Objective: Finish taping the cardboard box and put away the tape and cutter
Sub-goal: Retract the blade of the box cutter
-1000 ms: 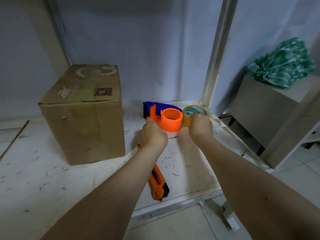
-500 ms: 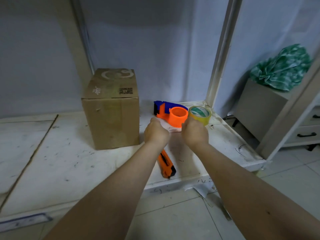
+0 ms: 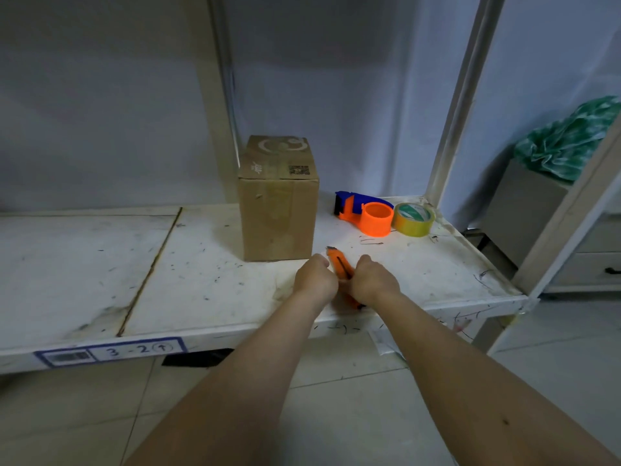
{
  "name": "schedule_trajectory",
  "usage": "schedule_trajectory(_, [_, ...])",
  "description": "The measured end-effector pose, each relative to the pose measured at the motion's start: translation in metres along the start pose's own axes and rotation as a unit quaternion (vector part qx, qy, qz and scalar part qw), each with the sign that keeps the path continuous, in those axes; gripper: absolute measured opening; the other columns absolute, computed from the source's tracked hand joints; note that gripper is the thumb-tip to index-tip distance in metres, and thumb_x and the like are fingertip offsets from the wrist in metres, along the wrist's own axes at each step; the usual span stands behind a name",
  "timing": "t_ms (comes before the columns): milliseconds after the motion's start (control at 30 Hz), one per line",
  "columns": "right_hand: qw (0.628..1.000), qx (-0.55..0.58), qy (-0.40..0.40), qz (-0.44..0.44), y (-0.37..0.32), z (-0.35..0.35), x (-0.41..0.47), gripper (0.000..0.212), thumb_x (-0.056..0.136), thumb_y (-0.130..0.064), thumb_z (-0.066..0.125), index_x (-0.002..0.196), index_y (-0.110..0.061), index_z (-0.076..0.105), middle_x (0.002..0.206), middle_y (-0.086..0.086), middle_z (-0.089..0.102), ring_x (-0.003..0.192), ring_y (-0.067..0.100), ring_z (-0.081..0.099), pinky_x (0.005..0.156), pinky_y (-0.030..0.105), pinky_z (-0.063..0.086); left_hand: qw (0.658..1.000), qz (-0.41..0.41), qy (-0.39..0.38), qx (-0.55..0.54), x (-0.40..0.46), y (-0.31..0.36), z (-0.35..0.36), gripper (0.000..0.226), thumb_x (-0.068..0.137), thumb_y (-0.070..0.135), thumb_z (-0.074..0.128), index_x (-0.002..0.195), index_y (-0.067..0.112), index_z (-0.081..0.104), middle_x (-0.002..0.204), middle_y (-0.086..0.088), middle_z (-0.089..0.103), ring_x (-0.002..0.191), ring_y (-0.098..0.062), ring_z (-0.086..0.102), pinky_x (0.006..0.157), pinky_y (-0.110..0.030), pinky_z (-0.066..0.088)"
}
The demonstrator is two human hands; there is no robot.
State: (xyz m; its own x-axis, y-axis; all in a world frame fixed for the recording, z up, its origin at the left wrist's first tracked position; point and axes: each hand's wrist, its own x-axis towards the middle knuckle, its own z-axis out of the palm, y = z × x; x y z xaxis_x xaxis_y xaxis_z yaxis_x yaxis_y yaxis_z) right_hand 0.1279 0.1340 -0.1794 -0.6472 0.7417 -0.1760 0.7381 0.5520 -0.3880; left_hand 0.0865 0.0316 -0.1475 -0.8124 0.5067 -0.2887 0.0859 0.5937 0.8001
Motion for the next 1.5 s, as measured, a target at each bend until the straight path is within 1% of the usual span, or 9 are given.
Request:
schedule_trajectory(233, [1.0, 0.007, 0.023, -0.001, 0.001, 0.001, -0.016, 0.014, 0.089, -0.025, 0.052, 0.092, -0.012, 0.056, 0.091, 0.008, 0.06, 0.089, 0.03, 0.061, 0.068, 0.032, 0.042, 1.0, -0.001, -0.02, 0.015, -0.014, -0.005, -0.005, 0.047, 0.092, 0.002, 0.036, 0.137, 0.012, 0.045, 0.141, -0.015, 0.047, 0.127, -0.032, 0.046, 0.105, -0.036, 0.041])
schedule_trajectory(333, [0.991, 0.127, 0.034, 0.003, 0.002, -0.006, -0.022, 0.019, 0.087, -0.029, 0.058, 0.091, -0.011, 0.054, 0.086, 0.008, 0.06, 0.082, 0.03, 0.064, 0.068, 0.035, 0.049, 0.999, 0.001, -0.03, 0.011, -0.016, -0.002, -0.005, 0.045, 0.095, 0.005, 0.036, 0.139, 0.012, 0.044, 0.144, -0.013, 0.046, 0.13, -0.03, 0.044, 0.106, -0.036, 0.04])
schedule_trajectory(400, [0.958, 0.285, 0.026, 0.0, 0.0, -0.01, -0.03, 0.021, 0.088, -0.026, 0.061, 0.094, -0.007, 0.056, 0.084, 0.01, 0.063, 0.073, 0.027, 0.068, 0.07, 0.038, 0.058, 0.999, 0.008, -0.038, 0.001, -0.018, 0.001, -0.003, 0.045, 0.096, 0.007, 0.037, 0.14, 0.014, 0.043, 0.145, -0.011, 0.046, 0.132, -0.029, 0.044, 0.107, -0.035, 0.039])
schedule_trajectory(467, [0.911, 0.413, -0.002, -0.014, -0.002, -0.016, -0.039, 0.021, 0.09, -0.022, 0.061, 0.098, -0.003, 0.058, 0.079, 0.01, 0.063, 0.062, 0.019, 0.065, 0.06, 0.03, 0.057, 0.999, 0.02, -0.039, -0.015, -0.02, 0.006, -0.003, 0.045, 0.096, 0.009, 0.034, 0.14, 0.016, 0.045, 0.143, -0.01, 0.05, 0.13, -0.028, 0.047, 0.107, -0.037, 0.04])
schedule_trajectory(567, [0.874, 0.484, -0.023, -0.043, -0.007, -0.022, -0.053, 0.019, 0.094, -0.027, 0.055, 0.095, -0.009, 0.058, 0.078, 0.008, 0.062, 0.059, 0.016, 0.06, 0.055, 0.024, 0.048, 0.998, 0.045, -0.024, -0.041, -0.022, 0.012, -0.006, 0.044, 0.098, 0.012, 0.031, 0.138, 0.018, 0.047, 0.137, -0.009, 0.055, 0.121, -0.028, 0.054, 0.101, -0.038, 0.047])
schedule_trajectory(733, [0.848, 0.529, -0.008, -0.032, -0.013, -0.024, -0.062, 0.035, 0.097, -0.044, 0.042, 0.086, -0.015, 0.06, 0.069, 0.006, 0.06, 0.053, 0.017, 0.053, 0.053, 0.027, 0.044, 0.993, 0.088, -0.013, -0.081, -0.022, 0.02, -0.014, 0.039, 0.098, 0.016, 0.031, 0.129, 0.017, 0.055, 0.122, -0.011, 0.063, 0.107, -0.029, 0.062, 0.094, -0.042, 0.051])
schedule_trajectory(867, [0.827, 0.56, 0.003, -0.039, -0.018, -0.026, -0.068, 0.034, 0.098, -0.038, 0.042, 0.084, -0.015, 0.064, 0.065, 0.006, 0.059, 0.05, 0.016, 0.051, 0.051, 0.026, 0.043, 0.99, 0.106, 0.0, -0.097, -0.023, 0.022, -0.018, 0.032, 0.099, 0.02, 0.034, 0.11, 0.011, 0.063, 0.102, -0.015, 0.069, 0.083, -0.024, 0.063, 0.085, -0.041, 0.053])
schedule_trajectory(1000, [0.83, 0.557, 0.015, -0.04, -0.021, -0.028, -0.069, 0.032, 0.098, -0.031, 0.043, 0.084, -0.012, 0.064, 0.063, 0.005, 0.059, 0.05, 0.016, 0.051, 0.051, 0.026, 0.045, 0.989, 0.115, 0.004, -0.097, -0.024, 0.023, -0.019, 0.033, 0.098, 0.023, 0.035, 0.105, 0.007, 0.064, 0.083, -0.009, 0.062, 0.075, -0.022, 0.059, 0.081, -0.04, 0.053])
schedule_trajectory(1500, [0.853, 0.516, 0.004, -0.076, -0.02, -0.034, -0.068, 0.023, 0.098, -0.02, 0.038, 0.094, -0.008, 0.057, 0.067, 0.005, 0.056, 0.056, 0.017, 0.053, 0.057, 0.027, 0.048, 0.987, 0.112, 0.003, -0.112, -0.025, 0.03, -0.017, 0.034, 0.1, 0.019, 0.033, 0.106, 0.005, 0.064, 0.083, -0.009, 0.059, 0.073, -0.023, 0.054, 0.075, -0.037, 0.052])
